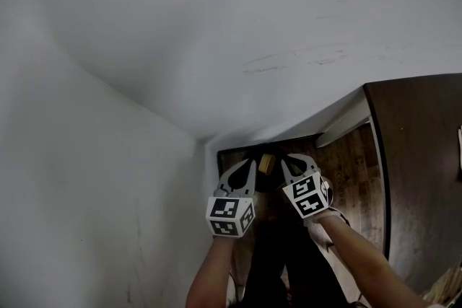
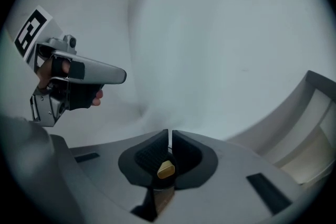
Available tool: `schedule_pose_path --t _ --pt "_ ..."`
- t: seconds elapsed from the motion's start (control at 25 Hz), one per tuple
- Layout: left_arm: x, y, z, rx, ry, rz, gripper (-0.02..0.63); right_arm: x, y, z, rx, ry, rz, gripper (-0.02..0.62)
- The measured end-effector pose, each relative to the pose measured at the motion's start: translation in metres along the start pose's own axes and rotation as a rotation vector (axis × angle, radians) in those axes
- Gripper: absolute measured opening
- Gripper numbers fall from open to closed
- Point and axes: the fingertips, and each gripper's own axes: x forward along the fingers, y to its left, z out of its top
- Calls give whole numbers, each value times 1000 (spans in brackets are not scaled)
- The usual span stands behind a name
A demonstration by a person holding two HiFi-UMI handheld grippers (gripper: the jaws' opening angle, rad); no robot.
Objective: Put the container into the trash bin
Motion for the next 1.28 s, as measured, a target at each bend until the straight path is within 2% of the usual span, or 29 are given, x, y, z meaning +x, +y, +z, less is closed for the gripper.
schedule_pose_path --t 0.68,0.92,1.28 --pt "-44 -42 83 36 -50 -18 20 -93 -6 79 75 -124 -42 11" --pt "-65 -55 113 18 -76 13 20 -127 -7 108 85 -159 -35 9" --pt "-88 -71 149 39 -104 31 20 -164 -13 149 100 -218 -34 9"
